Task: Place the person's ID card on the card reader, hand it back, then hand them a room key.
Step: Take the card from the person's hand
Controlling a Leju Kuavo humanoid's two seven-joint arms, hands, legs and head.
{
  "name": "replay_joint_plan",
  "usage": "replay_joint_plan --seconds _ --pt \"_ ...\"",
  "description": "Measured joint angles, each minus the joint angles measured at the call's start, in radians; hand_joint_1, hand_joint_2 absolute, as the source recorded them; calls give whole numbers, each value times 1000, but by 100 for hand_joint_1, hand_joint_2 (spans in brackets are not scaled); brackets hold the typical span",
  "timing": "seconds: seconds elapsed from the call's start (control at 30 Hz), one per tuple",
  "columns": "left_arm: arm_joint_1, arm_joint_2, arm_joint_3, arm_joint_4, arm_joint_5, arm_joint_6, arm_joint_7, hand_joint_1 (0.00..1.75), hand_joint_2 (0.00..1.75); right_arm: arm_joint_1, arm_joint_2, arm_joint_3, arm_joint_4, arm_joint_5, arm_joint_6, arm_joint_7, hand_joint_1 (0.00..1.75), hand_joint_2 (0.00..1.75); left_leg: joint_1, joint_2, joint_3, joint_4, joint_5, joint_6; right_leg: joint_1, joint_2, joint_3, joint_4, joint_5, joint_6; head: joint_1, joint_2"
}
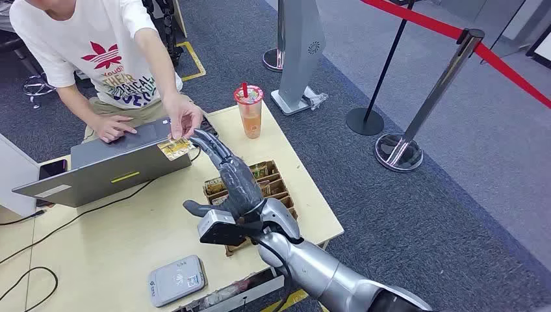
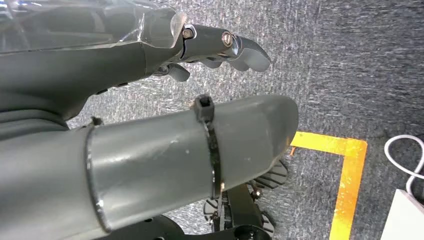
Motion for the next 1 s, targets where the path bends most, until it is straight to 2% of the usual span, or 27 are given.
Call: replay_joint_plan --seconds 0.5,0.53,0.67,0.8,1.0 --pt "-1 0 0 0 -8 0 0 0 0 -157 14 52 154 63 -54 18 3 175 0 0 0 0 0 0 0 0 0 0 0 0 0 0" --pt "0 0 0 0 -9 0 -1 0 0 -167 17 53 168 62 -55 19 9 175 0 0 0 0 0 0 0 0 0 0 0 0 0 0" --pt "0 0 0 0 -10 0 0 0 0 -192 23 58 216 58 -62 16 147 175 0 0 0 0 0 0 0 0 0 0 1 -1 0 0" --pt "0 0 0 0 -10 1 0 0 0 -208 29 64 251 44 -71 8 164 175 0 0 0 0 0 0 0 0 0 0 1 -1 0 0" --pt "0 0 1 0 -12 0 0 0 0 -217 33 73 284 17 -80 -1 158 175 0 0 0 0 0 0 0 0 0 0 1 -1 0 0"
